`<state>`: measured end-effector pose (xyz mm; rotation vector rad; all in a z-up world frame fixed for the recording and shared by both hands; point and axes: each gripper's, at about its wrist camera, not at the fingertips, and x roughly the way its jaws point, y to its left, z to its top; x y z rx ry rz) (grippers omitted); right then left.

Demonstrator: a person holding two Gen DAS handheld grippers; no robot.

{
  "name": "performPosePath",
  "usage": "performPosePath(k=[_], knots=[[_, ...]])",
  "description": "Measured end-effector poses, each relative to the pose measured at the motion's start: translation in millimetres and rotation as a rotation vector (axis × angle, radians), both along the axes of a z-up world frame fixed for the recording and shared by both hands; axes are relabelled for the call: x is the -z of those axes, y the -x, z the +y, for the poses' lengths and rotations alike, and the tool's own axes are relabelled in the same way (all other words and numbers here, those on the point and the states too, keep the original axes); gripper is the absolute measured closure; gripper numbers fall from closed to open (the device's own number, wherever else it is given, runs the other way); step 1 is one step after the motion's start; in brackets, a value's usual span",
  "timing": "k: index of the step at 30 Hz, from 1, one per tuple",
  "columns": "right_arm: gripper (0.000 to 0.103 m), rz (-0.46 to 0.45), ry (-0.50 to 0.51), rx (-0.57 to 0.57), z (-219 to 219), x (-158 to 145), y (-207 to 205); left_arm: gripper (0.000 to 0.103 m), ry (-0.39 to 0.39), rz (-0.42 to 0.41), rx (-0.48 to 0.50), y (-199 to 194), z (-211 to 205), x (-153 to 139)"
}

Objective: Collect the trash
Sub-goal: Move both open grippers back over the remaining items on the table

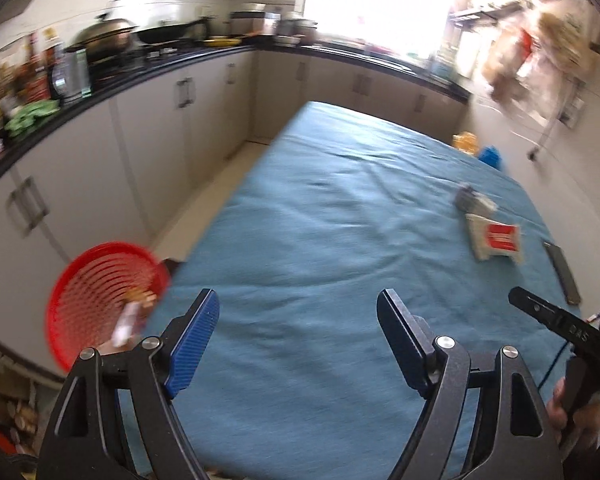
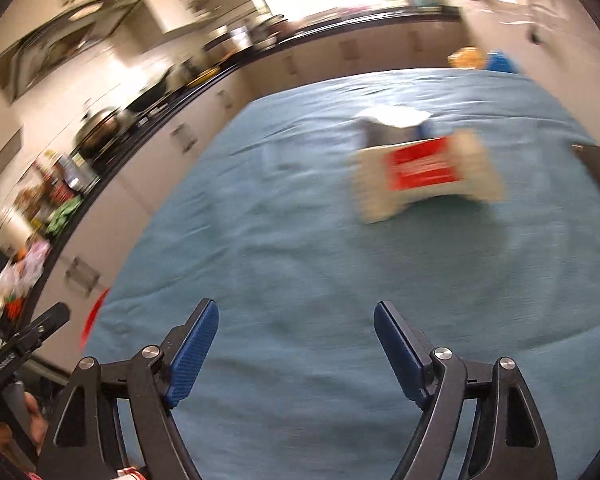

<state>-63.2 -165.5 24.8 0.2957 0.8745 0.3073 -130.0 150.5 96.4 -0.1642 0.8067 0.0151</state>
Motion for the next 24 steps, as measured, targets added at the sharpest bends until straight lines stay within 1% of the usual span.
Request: performPosePath(k=[3, 5, 6, 7, 9, 10, 12, 14, 16, 17, 19, 20, 22, 23, 24], knots=[[0.019, -0.008, 0.021, 0.079, -40, -4, -11, 0.023, 0.004, 0.002, 0.057, -15, -22, -3], [0.018, -0.032, 0.039, 0.121, -60, -12, -20, 0.023, 0.000, 0.003, 0.086, -23, -36, -2], [0.016, -0.051, 0.051, 0.136, -70, -18, -29, 0.023, -0.002, 0.006, 0.094, -26, -42, -1], [0.014, -0.063, 0.064, 0.139, -75, -23, -38, 0.023, 0.000, 0.012, 0.104, -30, -48, 0], [0.014, -0.075, 0.095, 0.120, -83, -29, -66, 0.023, 0.011, 0.025, 0.121, -34, -56, 4], [0.014, -0.074, 0.099, 0.110, -84, -28, -73, 0.023, 0.016, 0.029, 0.127, -34, -57, 6], [0.014, -0.060, 0.090, 0.072, -87, -23, -100, 0.023, 0.028, 0.040, 0.134, -37, -58, 8], [0.014, -0.056, 0.073, 0.064, -91, -18, -118, 0.023, 0.040, 0.052, 0.125, -40, -56, 12], [0.014, -0.021, 0.025, 0.041, -94, -8, -136, 0.023, 0.051, 0.067, 0.111, -45, -53, 15], [0.014, 0.020, -0.020, 0.017, -93, 1, -144, 0.023, 0.064, 0.078, 0.102, -48, -50, 17], [0.016, 0.086, -0.102, -0.029, -90, 13, -145, 0.023, 0.084, 0.086, 0.092, -50, -46, 20], [0.016, 0.132, -0.216, -0.100, -84, 17, -139, 0.023, 0.095, 0.091, 0.085, -52, -44, 22], [0.016, 0.189, -0.394, -0.232, -72, 19, -127, 0.023, 0.104, 0.100, 0.077, -55, -43, 24], [0.016, 0.195, -0.437, -0.322, -61, 14, -117, 0.023, 0.110, 0.103, 0.078, -57, -44, 26], [0.016, 0.168, -0.412, -0.358, -56, 6, -111, 0.023, 0.113, 0.106, 0.081, -58, -46, 28]])
